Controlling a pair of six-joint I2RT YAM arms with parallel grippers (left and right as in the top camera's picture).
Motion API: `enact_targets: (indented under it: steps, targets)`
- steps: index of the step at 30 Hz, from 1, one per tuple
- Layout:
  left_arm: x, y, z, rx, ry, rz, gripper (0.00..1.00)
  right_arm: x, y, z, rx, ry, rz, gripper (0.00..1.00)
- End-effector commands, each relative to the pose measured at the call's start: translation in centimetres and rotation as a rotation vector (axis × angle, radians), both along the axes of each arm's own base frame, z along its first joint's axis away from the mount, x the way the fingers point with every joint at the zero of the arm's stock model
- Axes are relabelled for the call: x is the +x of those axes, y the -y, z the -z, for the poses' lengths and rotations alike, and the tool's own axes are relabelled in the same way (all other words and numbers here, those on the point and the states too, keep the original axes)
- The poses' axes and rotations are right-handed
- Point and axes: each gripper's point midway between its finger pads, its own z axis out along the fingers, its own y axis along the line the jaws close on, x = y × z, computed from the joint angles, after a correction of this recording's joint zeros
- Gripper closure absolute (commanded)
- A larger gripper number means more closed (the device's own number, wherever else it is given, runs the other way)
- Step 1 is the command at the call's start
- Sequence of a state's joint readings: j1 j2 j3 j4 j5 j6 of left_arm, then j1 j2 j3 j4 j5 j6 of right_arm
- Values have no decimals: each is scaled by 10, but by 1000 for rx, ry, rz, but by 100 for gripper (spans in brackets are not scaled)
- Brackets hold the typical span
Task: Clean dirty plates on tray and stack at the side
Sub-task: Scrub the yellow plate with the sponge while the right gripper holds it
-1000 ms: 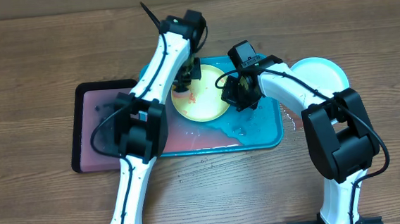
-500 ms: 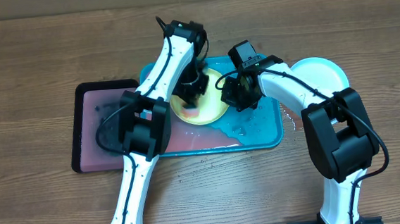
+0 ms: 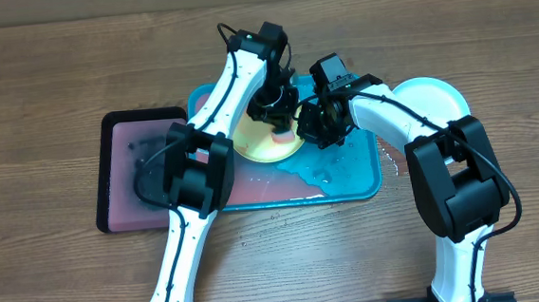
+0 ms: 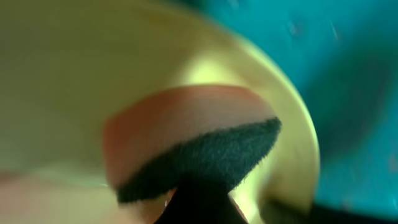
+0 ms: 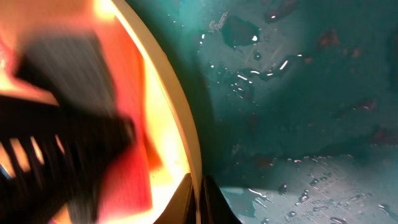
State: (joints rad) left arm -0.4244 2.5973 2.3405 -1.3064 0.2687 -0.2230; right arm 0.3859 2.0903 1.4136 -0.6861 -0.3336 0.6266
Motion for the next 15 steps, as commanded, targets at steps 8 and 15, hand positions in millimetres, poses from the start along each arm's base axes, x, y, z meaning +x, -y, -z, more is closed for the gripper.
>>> enact_targets:
  steps: [8, 15]
  targets:
    - [32, -143, 11, 814, 269, -385, 96, -27, -15, 10, 80, -63, -62, 96]
    - [-24, -61, 35, 291, -100, 78, 96, -25, -16, 9, 84, -55, -62, 96]
